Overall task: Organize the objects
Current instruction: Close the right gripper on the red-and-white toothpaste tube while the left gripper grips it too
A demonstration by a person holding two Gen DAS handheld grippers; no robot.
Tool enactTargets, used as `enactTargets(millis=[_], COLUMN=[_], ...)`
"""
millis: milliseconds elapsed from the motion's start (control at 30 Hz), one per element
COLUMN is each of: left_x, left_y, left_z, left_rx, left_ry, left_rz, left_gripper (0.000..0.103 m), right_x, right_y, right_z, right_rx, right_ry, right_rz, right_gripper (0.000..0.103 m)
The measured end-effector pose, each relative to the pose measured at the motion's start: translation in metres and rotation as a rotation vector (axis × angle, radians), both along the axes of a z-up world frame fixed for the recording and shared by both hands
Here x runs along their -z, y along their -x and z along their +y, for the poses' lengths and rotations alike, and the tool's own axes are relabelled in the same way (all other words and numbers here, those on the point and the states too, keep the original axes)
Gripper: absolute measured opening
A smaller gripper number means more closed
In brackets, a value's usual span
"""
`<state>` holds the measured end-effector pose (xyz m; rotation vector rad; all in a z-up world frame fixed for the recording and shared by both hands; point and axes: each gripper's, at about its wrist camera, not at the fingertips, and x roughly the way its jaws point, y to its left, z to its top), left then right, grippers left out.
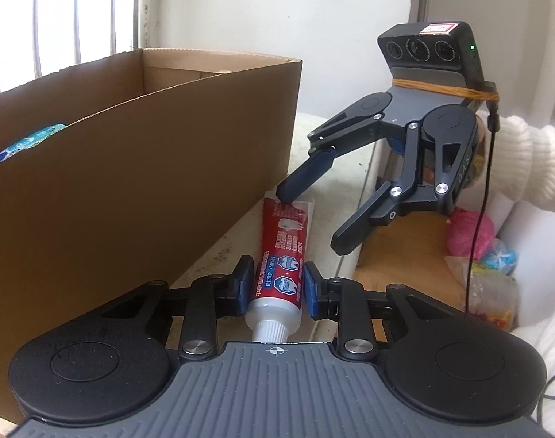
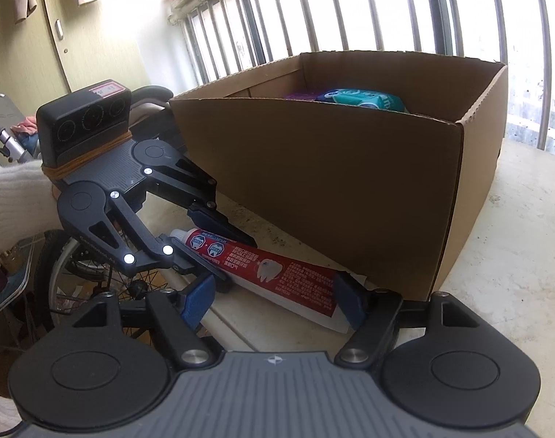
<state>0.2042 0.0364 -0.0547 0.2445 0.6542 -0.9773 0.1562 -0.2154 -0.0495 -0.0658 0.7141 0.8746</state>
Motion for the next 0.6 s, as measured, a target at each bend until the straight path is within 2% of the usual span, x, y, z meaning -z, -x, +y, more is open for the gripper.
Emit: enactTargets(millis=[167, 300, 433, 600], left_x=[0.000, 0.000, -0.002, -0.003], left_y=[-0.008, -0.011, -0.011, -0.006], left_z=[0.012, 0.008, 0.008, 0.004], left_rx=[0.065, 0.100, 0.113, 0.170], left_ry=[0.040, 0.023, 0.017, -0.016], left_rz=[0.034, 0.011, 0.021, -0.039], left_gripper=[0.026, 0.026, 0.026, 0.026], right_x=[0.000, 0.001, 0.004, 0.005], right_y=[0.002, 0.003, 0.004, 0.013], right_z=[0.004, 0.010, 0.008, 0.012], right_rx=[-0.053, -0.105, -0.204, -0.202], right_ry=[0.032, 0.056, 0.026, 0.047], right_rz=[-0.028, -0.066, -0.096, -0.154], right_gripper=[0.081, 0.086, 0.088, 0.087])
